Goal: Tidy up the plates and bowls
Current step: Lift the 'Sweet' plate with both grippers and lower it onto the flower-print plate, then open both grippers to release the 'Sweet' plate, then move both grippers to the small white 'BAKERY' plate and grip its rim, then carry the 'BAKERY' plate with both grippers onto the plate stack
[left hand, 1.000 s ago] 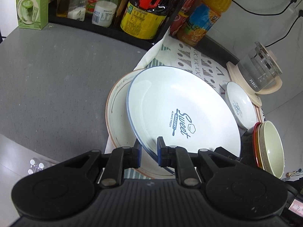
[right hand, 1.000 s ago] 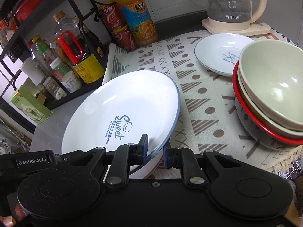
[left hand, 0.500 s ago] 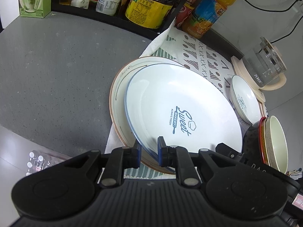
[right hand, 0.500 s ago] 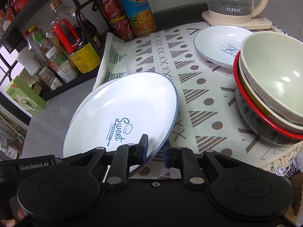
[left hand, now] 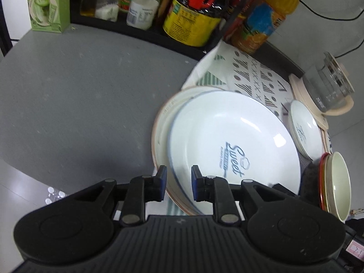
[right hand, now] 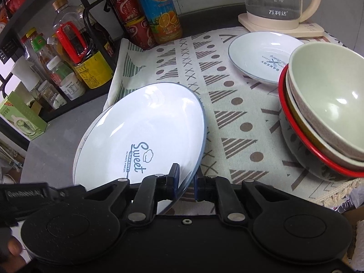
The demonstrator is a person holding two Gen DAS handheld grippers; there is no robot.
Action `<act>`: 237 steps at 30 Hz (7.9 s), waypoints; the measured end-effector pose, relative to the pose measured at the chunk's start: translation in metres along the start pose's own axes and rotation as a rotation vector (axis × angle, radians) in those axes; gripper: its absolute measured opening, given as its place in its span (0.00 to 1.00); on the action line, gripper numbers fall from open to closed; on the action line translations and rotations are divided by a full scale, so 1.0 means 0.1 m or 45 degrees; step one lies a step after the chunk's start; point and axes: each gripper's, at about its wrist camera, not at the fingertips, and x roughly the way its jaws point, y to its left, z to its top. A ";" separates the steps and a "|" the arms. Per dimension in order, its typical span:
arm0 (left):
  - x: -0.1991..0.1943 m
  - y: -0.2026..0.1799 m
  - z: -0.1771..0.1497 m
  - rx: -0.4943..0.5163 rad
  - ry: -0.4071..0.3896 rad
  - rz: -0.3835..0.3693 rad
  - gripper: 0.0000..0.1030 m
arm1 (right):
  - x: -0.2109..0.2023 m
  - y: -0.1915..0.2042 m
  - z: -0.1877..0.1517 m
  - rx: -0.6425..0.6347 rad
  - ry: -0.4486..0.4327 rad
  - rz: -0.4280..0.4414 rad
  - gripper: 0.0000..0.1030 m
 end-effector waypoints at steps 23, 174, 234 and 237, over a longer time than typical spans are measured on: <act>0.09 0.18 0.08 -0.064 -0.023 0.107 0.32 | 0.26 0.01 0.08 -0.014 0.087 -0.015 0.17; 0.87 -1.92 0.87 -0.077 -0.012 -0.138 0.10 | 0.62 -1.80 2.04 0.136 0.215 0.384 0.09; 0.24 0.07 -0.03 -0.332 0.098 -0.233 0.06 | 0.05 -0.48 0.34 0.071 0.210 0.254 0.10; 0.26 0.10 -0.05 -0.338 0.109 -0.221 0.06 | 0.05 -0.45 0.32 0.048 0.201 0.242 0.10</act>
